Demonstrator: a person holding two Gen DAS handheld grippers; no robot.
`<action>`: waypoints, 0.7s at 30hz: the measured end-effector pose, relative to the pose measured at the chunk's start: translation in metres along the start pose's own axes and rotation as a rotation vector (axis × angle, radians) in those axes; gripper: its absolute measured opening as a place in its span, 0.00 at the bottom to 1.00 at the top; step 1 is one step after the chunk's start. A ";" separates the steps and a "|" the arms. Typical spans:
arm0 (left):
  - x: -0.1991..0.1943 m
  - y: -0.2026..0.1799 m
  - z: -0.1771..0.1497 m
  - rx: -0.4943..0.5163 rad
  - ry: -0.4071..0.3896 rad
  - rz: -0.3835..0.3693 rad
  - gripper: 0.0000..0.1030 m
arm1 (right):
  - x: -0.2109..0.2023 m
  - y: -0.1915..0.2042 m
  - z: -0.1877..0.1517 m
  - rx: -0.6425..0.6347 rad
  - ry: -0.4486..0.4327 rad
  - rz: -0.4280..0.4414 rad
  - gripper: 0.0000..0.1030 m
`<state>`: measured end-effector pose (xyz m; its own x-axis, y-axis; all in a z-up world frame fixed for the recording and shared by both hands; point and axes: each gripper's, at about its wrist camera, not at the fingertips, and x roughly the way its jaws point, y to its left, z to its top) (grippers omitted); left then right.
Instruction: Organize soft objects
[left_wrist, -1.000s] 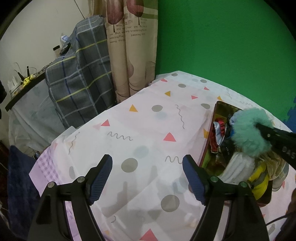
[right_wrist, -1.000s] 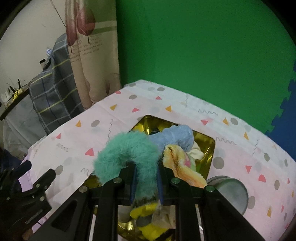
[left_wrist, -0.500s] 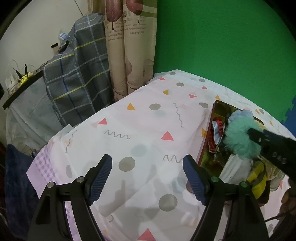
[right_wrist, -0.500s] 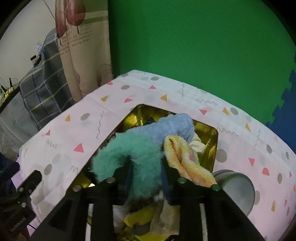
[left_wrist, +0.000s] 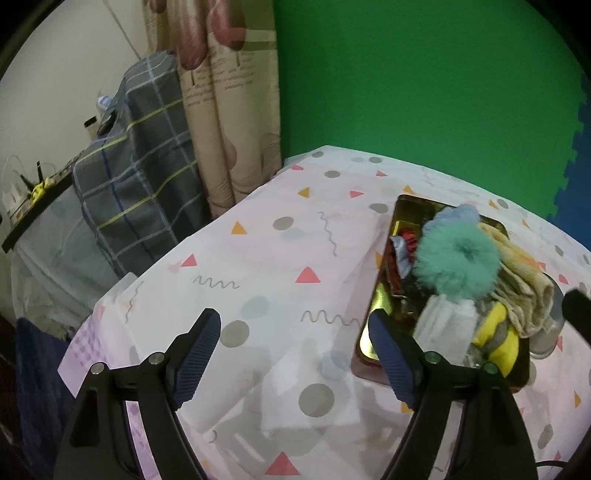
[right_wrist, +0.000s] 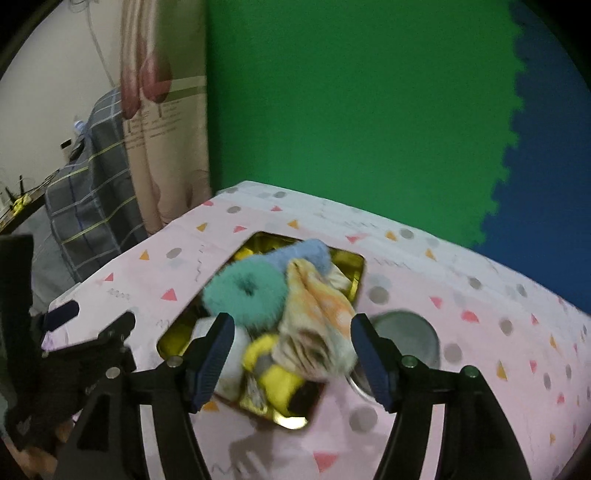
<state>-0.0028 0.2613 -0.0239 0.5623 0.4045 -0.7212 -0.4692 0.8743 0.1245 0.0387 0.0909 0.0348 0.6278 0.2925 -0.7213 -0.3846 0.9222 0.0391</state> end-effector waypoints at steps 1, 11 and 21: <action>-0.001 -0.002 0.000 0.009 -0.003 -0.003 0.78 | -0.002 -0.003 -0.003 0.016 0.008 -0.003 0.65; -0.004 -0.015 -0.003 0.050 -0.002 -0.030 0.80 | 0.001 -0.017 -0.029 0.095 0.055 -0.023 0.65; -0.002 -0.018 -0.005 0.062 0.007 -0.034 0.80 | 0.008 -0.016 -0.037 0.104 0.076 -0.018 0.66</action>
<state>0.0013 0.2433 -0.0281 0.5725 0.3731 -0.7301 -0.4067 0.9024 0.1422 0.0247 0.0695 0.0026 0.5791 0.2595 -0.7728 -0.2995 0.9494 0.0944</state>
